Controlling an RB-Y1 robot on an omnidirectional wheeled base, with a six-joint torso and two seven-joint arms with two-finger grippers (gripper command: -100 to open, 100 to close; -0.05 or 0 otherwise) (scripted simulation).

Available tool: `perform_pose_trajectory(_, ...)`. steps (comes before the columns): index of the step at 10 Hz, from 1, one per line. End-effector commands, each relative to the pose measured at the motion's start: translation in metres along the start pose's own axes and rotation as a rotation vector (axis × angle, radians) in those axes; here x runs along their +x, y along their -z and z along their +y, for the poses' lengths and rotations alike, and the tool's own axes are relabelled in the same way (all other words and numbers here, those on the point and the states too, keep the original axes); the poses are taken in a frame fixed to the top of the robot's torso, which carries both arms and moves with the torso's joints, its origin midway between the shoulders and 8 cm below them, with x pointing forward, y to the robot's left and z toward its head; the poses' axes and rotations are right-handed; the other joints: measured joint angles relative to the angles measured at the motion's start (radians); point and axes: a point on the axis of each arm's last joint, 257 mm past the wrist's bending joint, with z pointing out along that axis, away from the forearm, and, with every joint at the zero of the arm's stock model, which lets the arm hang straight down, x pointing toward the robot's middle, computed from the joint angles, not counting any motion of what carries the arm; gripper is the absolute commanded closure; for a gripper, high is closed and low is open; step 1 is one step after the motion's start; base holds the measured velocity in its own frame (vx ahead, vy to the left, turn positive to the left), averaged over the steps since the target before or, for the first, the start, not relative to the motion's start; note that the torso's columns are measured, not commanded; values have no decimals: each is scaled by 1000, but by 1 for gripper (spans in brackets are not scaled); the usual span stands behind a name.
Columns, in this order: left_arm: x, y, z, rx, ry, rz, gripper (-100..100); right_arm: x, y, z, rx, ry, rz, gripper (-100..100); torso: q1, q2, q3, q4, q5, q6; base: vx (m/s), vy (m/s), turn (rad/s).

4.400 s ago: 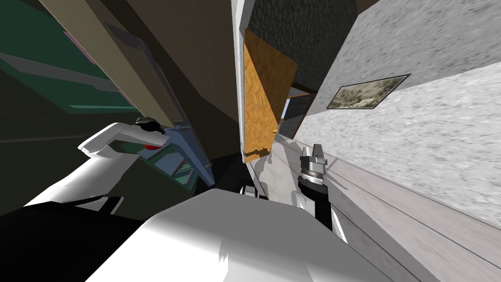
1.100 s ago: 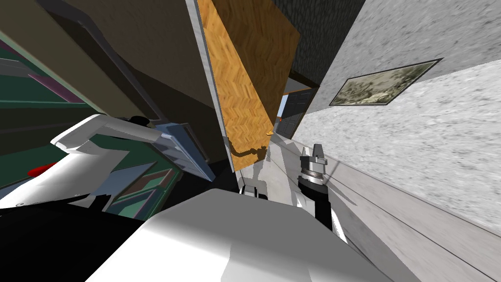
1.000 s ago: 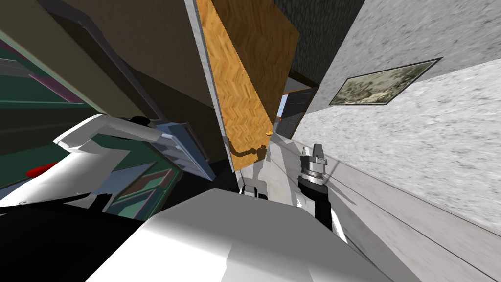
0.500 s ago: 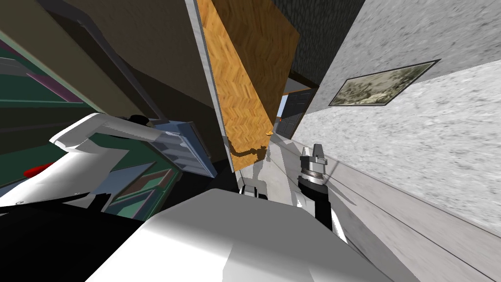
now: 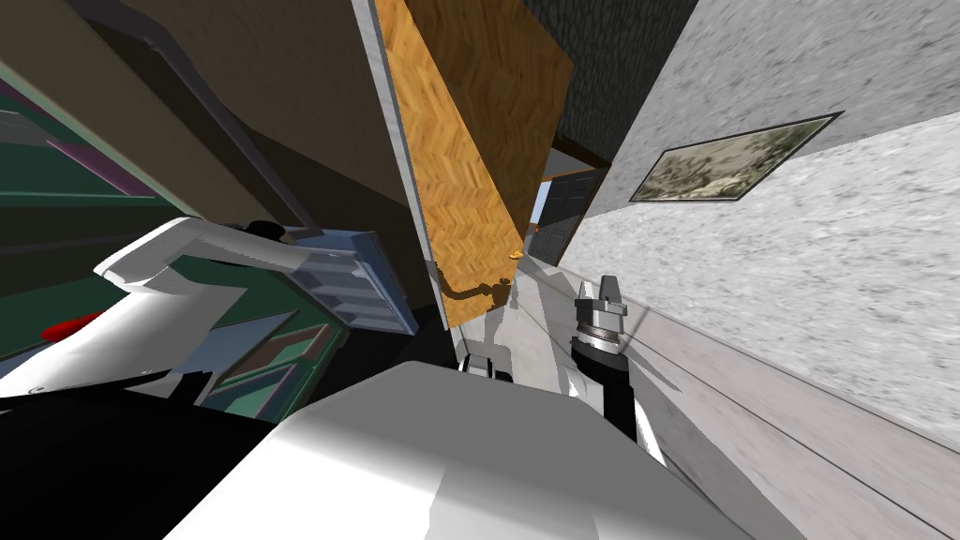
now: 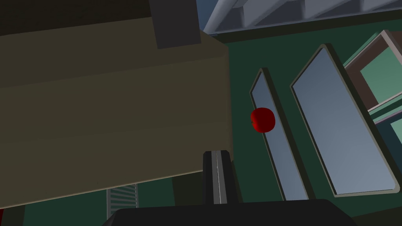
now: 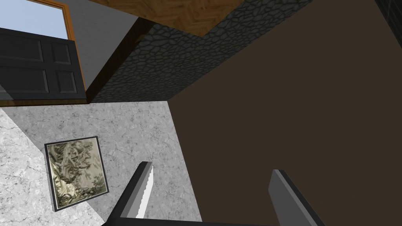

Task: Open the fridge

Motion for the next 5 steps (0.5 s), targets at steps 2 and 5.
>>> perform_pose_trajectory(2, -4, 7, -14, 14, 9, -12, -100, 0, 0, 0, 0, 0, 0, 0, -3, 1, 0, 0, -1, 1, 27, 4, -10)
perform_pose_trajectory(5, -7, 12, -23, 23, 16, -23, -100, 0, 0, 0, 0, 0, 0, 0, -1, -3, -1, -3, 3, 2, 62, 13, -14)
